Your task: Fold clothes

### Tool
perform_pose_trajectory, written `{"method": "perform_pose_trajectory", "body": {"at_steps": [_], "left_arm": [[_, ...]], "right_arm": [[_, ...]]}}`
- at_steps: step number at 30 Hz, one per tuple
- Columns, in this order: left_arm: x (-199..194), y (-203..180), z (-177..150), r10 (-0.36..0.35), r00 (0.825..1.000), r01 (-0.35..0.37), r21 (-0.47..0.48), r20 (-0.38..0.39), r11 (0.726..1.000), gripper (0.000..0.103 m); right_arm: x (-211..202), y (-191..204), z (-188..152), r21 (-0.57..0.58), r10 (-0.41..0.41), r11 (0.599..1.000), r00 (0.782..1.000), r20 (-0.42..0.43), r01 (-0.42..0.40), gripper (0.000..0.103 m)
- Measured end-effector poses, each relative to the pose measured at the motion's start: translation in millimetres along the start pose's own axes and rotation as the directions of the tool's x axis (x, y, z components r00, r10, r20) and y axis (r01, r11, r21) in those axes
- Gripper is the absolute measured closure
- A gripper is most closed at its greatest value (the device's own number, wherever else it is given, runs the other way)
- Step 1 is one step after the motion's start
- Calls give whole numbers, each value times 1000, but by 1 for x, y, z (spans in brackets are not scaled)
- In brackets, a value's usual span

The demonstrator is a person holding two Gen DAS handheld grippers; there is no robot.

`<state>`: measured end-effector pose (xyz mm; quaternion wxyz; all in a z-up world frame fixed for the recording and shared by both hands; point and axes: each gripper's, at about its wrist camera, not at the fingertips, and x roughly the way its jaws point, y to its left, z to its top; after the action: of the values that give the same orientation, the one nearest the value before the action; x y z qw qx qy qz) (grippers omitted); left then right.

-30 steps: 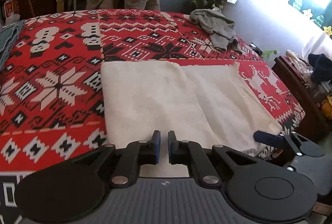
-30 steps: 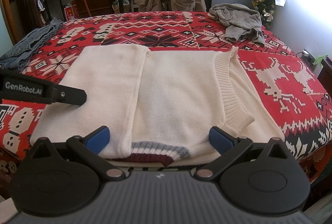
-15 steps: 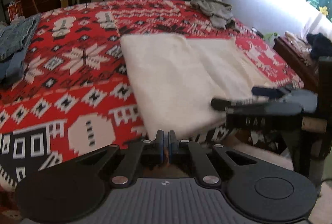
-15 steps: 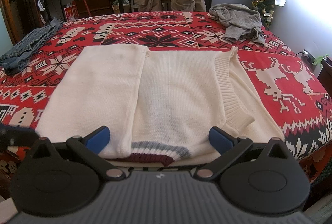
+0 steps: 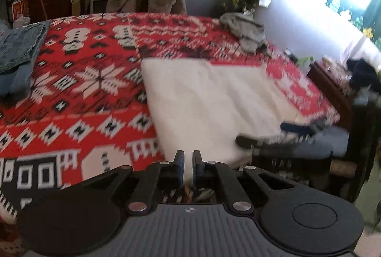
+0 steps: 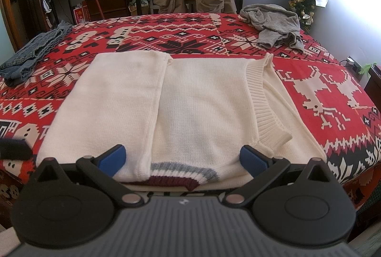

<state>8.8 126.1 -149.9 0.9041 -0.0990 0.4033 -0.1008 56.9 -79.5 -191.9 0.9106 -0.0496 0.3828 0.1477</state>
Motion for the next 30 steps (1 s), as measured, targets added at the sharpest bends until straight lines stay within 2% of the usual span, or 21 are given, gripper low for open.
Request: {"method": "perform_pose_trajectory", "body": {"at_steps": [8,14,22,26,30], "left_arm": [[34,-6,30,-28,1000,28,-15,4,1000,98],[45,-16,33,-54,998,54,10,-15,998,98],[40,-7,32,-34,999,34,-2,-18,999,98],[35,4,34,-37,999,36,-62,-3,997,98],[36,2,38,-39,999,40,-69,16,997,98]], "right_arm": [[0,-1,0,0,0,1000,1000,-1,0,1],[0,-1,0,-1,1,1000,1000,0,-1,1],[1,-1,1,-2,-1,1000,1000,1,1,1],[1,-1,0,-4,1,1000,1000,2,-1,1],[1,-1,0,-6,3,1000,1000,0,-3,1]]}}
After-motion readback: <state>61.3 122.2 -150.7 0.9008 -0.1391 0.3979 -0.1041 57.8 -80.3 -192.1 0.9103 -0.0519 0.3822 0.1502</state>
